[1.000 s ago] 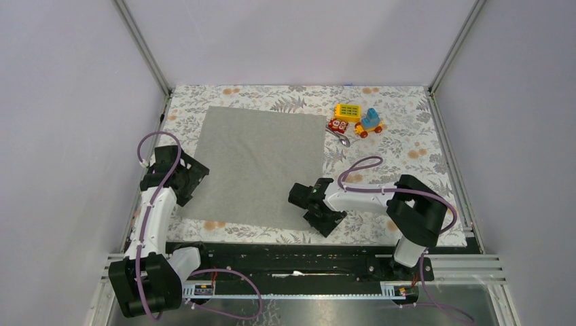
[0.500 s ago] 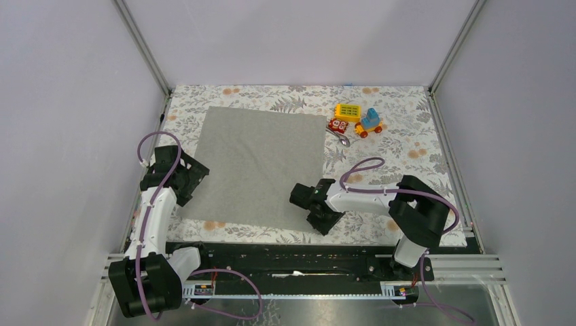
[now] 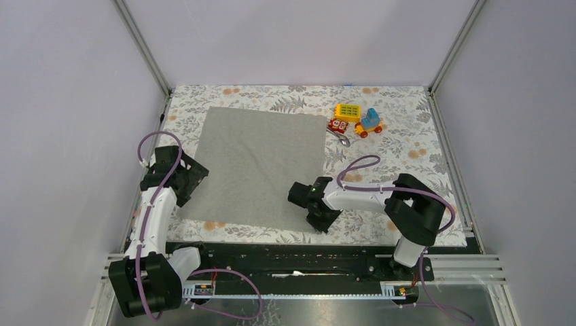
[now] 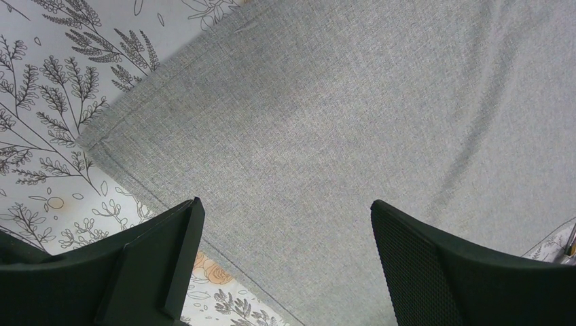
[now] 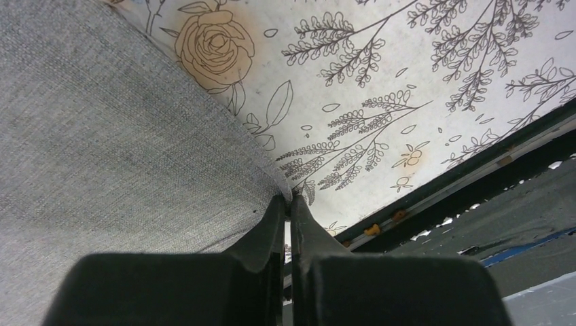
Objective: Fold the napkin into a case and place the utensils inside
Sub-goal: Pick up the flattened napkin from the center of the board.
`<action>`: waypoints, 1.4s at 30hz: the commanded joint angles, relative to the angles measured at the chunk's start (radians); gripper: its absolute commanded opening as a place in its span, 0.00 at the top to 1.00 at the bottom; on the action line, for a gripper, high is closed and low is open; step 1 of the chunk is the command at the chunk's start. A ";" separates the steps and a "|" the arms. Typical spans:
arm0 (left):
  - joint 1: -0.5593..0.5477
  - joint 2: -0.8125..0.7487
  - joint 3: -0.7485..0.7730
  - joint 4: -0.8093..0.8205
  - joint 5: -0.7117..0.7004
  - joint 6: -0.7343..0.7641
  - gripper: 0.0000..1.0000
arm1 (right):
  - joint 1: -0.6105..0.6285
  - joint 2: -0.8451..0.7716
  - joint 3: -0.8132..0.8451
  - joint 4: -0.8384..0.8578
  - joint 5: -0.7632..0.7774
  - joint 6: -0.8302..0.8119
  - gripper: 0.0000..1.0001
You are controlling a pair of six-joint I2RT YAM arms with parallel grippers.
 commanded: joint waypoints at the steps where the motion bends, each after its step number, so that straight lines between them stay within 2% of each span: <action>1: -0.003 -0.005 -0.004 0.011 -0.018 0.010 0.01 | 0.000 0.059 0.010 0.045 0.116 -0.019 1.00; 5: -0.002 -0.014 -0.004 -0.008 -0.030 0.002 0.01 | 0.000 0.020 0.056 0.024 0.145 -0.068 1.00; 11: -0.002 -0.016 0.000 -0.078 -0.058 -0.040 0.10 | 0.013 -0.020 0.093 0.008 0.169 -0.090 1.00; 18: 0.017 -0.058 0.002 -0.174 -0.173 -0.146 0.12 | 0.016 -0.085 -0.007 0.197 0.140 -0.150 1.00; 23: 0.150 -0.039 -0.015 -0.188 -0.155 -0.168 0.15 | 0.012 -0.125 -0.085 0.323 0.118 -0.212 1.00; 24: 0.170 -0.024 -0.017 -0.187 -0.151 -0.168 0.15 | 0.007 -0.132 -0.085 0.325 0.118 -0.226 1.00; 28: 0.206 0.051 -0.026 -0.210 -0.197 -0.247 0.02 | -0.027 -0.171 -0.083 0.328 0.110 -0.286 1.00; 32: 0.241 0.100 -0.045 -0.257 -0.275 -0.369 0.03 | -0.058 -0.172 -0.069 0.324 0.071 -0.330 1.00; 34: 0.251 0.071 -0.080 -0.222 -0.319 -0.410 0.04 | -0.061 -0.173 -0.070 0.316 0.075 -0.341 1.00; 38: 0.260 -0.009 -0.145 -0.080 -0.390 -0.378 0.09 | -0.061 -0.184 -0.081 0.287 0.115 -0.346 1.00; 42: 0.262 0.043 -0.144 -0.047 -0.390 -0.338 0.16 | -0.061 -0.186 -0.091 0.244 0.146 -0.311 1.00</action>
